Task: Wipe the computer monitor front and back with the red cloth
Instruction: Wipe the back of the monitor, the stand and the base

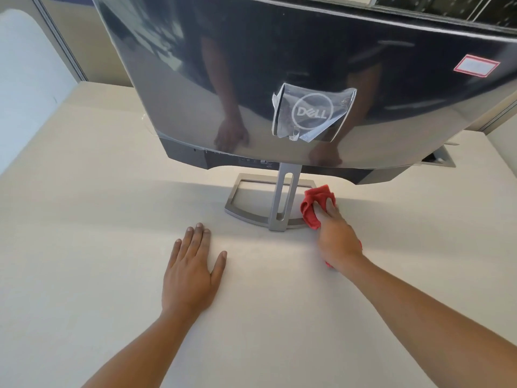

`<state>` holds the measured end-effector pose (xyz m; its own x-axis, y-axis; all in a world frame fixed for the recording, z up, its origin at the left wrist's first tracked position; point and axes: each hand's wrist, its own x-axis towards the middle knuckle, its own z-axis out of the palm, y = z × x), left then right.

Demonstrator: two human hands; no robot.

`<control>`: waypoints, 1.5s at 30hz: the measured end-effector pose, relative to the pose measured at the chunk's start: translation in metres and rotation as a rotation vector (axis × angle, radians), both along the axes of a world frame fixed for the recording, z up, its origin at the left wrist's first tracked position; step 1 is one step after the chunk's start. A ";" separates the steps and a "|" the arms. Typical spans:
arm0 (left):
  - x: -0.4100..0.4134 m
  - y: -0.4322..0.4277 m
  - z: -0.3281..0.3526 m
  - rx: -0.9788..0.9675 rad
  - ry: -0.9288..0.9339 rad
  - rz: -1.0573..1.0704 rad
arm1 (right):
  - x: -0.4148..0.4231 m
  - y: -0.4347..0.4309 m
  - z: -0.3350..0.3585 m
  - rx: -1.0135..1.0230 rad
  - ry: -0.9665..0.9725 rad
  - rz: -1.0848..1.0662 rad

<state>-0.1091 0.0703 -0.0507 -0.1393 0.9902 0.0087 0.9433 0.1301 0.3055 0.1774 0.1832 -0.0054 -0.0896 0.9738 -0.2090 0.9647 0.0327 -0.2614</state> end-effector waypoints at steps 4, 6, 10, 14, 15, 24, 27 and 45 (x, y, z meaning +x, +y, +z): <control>0.001 0.000 0.001 0.003 -0.007 -0.006 | -0.031 -0.016 -0.007 0.052 -0.099 -0.019; 0.001 0.000 0.002 0.000 -0.008 -0.007 | -0.048 -0.026 -0.012 0.089 -0.081 0.017; 0.001 0.001 0.002 -0.003 -0.020 -0.013 | -0.059 -0.035 -0.010 0.121 0.048 0.009; 0.000 0.001 0.004 -0.014 -0.028 -0.014 | -0.054 -0.058 0.005 0.185 0.319 -0.135; 0.000 0.001 0.004 -0.018 -0.029 -0.016 | -0.058 -0.070 0.007 0.243 0.357 -0.134; -0.002 0.001 0.006 -0.037 -0.055 -0.036 | -0.139 -0.057 0.012 0.377 -0.027 0.248; -0.003 0.001 0.008 -0.039 -0.054 -0.046 | -0.138 -0.055 0.000 0.336 -0.365 0.343; -0.003 0.002 0.005 -0.035 -0.076 -0.059 | -0.174 -0.020 0.000 0.090 0.092 0.269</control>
